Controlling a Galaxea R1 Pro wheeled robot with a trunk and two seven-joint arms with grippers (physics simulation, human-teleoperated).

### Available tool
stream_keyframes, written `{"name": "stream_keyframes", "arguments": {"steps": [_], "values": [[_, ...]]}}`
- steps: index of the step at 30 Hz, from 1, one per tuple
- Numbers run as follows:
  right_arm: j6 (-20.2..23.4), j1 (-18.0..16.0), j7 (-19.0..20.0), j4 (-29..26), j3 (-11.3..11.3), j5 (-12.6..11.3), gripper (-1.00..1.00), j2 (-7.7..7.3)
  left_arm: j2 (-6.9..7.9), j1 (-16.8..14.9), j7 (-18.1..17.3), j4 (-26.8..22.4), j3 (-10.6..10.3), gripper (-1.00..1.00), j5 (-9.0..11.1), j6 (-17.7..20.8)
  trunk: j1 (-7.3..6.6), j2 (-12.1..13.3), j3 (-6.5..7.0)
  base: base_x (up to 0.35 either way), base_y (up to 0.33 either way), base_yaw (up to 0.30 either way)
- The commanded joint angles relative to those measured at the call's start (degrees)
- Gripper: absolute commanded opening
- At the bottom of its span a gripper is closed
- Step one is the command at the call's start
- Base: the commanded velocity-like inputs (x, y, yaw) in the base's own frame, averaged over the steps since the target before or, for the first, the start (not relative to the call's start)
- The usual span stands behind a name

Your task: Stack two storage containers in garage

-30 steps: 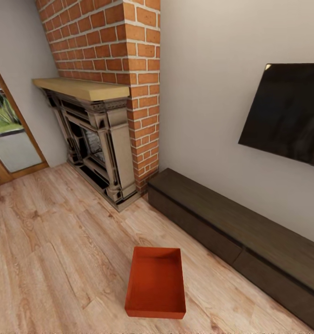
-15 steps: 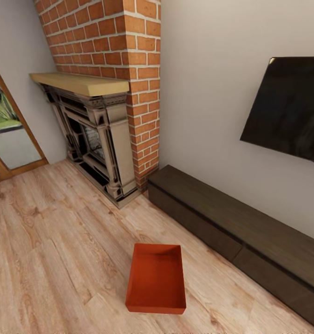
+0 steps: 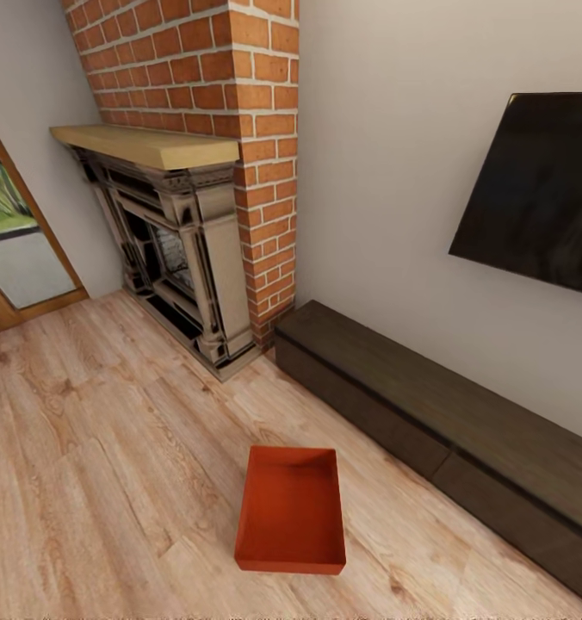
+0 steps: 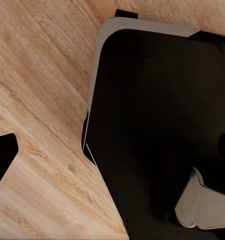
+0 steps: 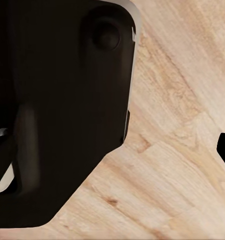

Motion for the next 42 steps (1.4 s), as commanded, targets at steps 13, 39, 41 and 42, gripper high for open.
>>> {"name": "stream_keyframes", "arguments": {"steps": [13,39,41,42], "values": [[-0.28,-0.07,-0.01,0.19,0.43,-0.17,1.0,0.0,-0.01,-0.04,0.34,0.07,0.22,1.0,0.53,-0.18,0.01,-0.07,-1.25,0.0,0.0,0.0],[-0.36,-0.07,-0.01,0.2,0.43,-0.19,1.0,0.01,-0.06,-0.04,0.4,0.07,0.02,1.0,0.43,-0.18,0.01,-0.07,-3.61,0.0,0.0,0.0],[-0.37,-0.07,-0.01,0.18,0.43,-0.19,1.0,0.01,-0.08,-0.04,0.4,0.07,0.05,1.0,0.46,-0.18,0.01,-0.07,-3.8,0.0,0.0,0.0],[-0.37,-0.07,-0.01,0.16,0.43,-0.18,1.0,0.02,-0.08,-0.04,0.4,0.07,0.04,1.0,0.44,-0.18,0.01,-0.07,-3.89,0.0,0.0,0.0]]}}
